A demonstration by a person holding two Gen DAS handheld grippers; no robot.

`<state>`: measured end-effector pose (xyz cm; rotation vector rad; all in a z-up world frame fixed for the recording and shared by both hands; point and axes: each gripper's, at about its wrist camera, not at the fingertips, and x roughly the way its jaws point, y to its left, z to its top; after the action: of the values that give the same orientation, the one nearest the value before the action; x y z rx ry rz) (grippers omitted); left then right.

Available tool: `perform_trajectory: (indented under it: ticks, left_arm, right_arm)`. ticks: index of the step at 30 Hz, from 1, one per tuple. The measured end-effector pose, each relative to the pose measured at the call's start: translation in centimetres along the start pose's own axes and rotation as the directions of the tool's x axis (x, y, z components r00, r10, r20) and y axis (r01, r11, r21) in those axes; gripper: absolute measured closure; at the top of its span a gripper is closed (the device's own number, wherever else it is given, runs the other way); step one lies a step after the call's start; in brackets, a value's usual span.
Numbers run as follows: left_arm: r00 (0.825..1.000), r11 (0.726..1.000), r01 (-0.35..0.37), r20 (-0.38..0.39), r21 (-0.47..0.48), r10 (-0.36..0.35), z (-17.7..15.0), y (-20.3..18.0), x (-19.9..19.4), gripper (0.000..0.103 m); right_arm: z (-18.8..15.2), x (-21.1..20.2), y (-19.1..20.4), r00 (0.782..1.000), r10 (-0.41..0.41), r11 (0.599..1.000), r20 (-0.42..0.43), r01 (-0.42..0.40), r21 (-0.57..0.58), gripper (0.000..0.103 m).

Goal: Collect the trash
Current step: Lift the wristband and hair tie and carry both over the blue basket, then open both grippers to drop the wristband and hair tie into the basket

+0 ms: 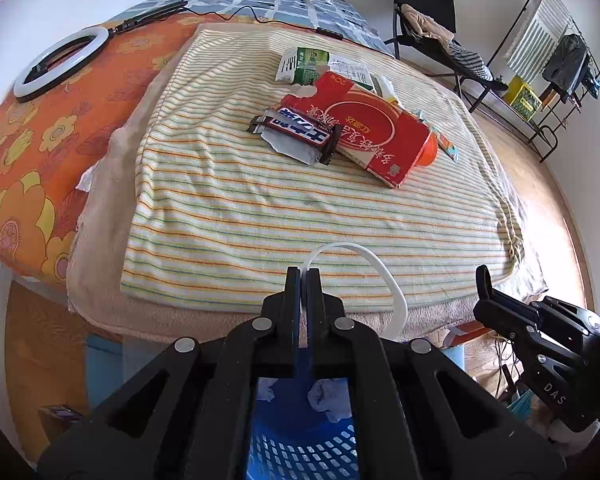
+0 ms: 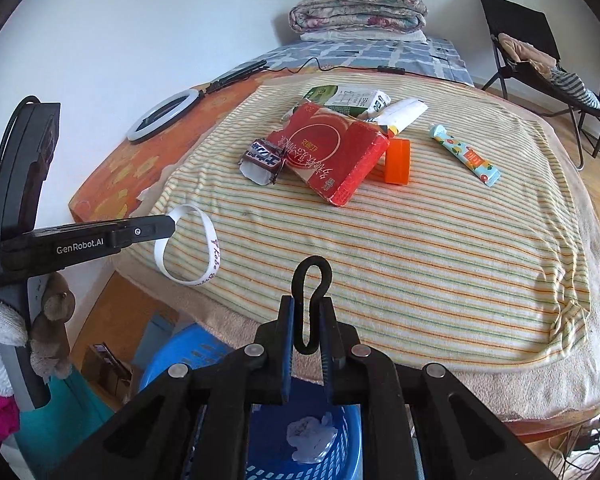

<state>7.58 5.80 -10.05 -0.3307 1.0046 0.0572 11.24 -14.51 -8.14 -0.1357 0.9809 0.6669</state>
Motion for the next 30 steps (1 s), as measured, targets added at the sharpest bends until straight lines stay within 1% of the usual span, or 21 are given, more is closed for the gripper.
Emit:
perform_trajectory:
  ticks: [7,14,26,27,28,30]
  left_arm:
    - [0.999,1.000,0.004,-0.041,0.013,-0.003,-4.1,-1.1,-0.4,0.103]
    - [0.995,1.000,0.004,-0.099,0.011,-0.003,-7.7,-1.6,0.5,0.103]
    - [0.983,1.000,-0.011,-0.182,0.021,0.015,-11.8,-1.9,1.9,0.103]
    - [0.982,1.000,-0.013,-0.187,0.018,0.016,-11.9,-1.8,2.0,0.103]
    - [0.981,1.000,-0.015,-0.193,0.015,0.018,-12.1,-1.7,2.1,0.103]
    - [0.979,1.000,-0.022,-0.204,0.013,0.025,-12.6,-1.5,2.3,0.103]
  right_arm:
    - [-3.0,-1.9,0.8,1.000,0.012,1.000,-0.011,-0.012,-0.013,0.093]
    - [-5.8,-2.2,1.1,0.999,0.026,1.000,-0.046,-0.026,0.002,0.093]
    - [-9.7,-1.1,1.8,0.990,0.056,0.998,-0.132,-0.054,0.013,0.093]
    - [-9.9,-1.0,1.9,0.989,0.057,0.998,-0.138,-0.055,0.012,0.092]
    - [-10.1,-0.9,1.9,0.988,0.058,0.998,-0.143,-0.057,0.010,0.089]
    - [-10.4,-0.8,2.1,0.987,0.059,0.998,-0.150,-0.058,0.010,0.089]
